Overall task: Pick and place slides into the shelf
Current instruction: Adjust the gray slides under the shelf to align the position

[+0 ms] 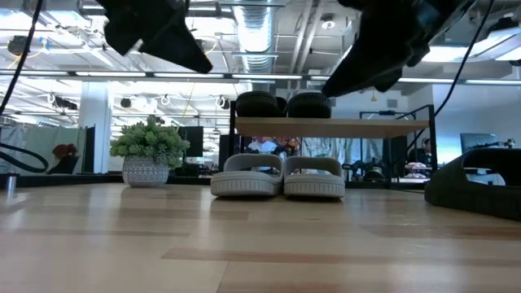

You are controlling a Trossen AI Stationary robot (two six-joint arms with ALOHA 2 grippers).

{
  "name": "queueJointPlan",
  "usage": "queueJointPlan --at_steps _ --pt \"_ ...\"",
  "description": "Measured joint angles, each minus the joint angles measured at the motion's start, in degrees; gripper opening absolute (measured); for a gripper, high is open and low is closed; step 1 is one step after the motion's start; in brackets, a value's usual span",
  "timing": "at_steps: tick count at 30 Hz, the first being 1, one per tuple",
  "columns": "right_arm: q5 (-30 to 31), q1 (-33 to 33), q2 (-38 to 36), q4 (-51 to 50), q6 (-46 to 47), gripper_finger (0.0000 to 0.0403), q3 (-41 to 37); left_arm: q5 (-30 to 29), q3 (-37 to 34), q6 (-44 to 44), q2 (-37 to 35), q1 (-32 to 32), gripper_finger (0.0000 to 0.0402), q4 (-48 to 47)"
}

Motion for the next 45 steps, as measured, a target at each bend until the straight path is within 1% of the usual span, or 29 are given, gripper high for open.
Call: queueJointPlan --at_steps 1,3,7,12,17,21,22,32,36,38,39,41,45 --pt "0.0 0.0 0.6 0.3 0.7 0.0019 0.0 1.3 -0.6 0.9 0.0 0.4 0.0020 1.5" --pt "0.0 0.0 1.7 1.0 1.7 0.0021 0.0 5.9 -2.4 3.3 0.0 1.5 0.0005 5.5" --pt "0.0 0.0 2.2 1.6 2.4 0.0010 0.0 13.2 -5.0 11.3 0.0 3.0 0.0008 14.1" --pt "0.6 -0.1 2.1 1.4 2.2 0.0002 0.0 19.8 -5.2 17.5 0.0 6.1 0.0006 16.0" --pt "0.6 -1.0 2.1 -1.2 2.4 0.0001 0.0 24.4 -7.0 21.2 0.0 11.0 0.0001 18.5" --pt "0.4 -2.1 2.1 -2.1 2.4 0.0001 0.0 33.9 -9.7 21.5 0.0 14.5 0.0001 24.2" --pt "-0.1 -2.3 2.1 -2.1 2.4 0.0001 0.0 35.2 -10.2 21.5 0.0 15.0 0.0001 24.8" --pt "-0.1 -4.4 2.3 -2.4 2.2 0.0000 0.0 36.5 -10.4 24.7 0.0 15.7 0.0001 25.3" --pt "-0.9 -5.0 4.8 -1.8 1.9 0.0000 -0.2 36.6 -10.4 24.7 0.0 16.3 0.0001 23.4" --pt "-2.1 -5.1 6.7 0.8 2.0 0.0000 0.2 37.0 -10.4 24.6 0.0 16.5 0.0001 21.9" --pt "-2.1 -5.0 7.2 0.2 2.0 0.0000 0.0 37.1 -10.4 24.6 0.0 16.6 0.0001 21.3" --pt "-2.2 -5.0 9.0 1.5 2.3 0.0000 0.1 37.3 -10.9 24.6 0.0 16.7 0.0000 21.7" --pt "-2.5 -4.9 10.5 4.2 3.2 0.0000 0.2 40.1 -13.0 22.9 0.0 16.7 0.0000 22.4"
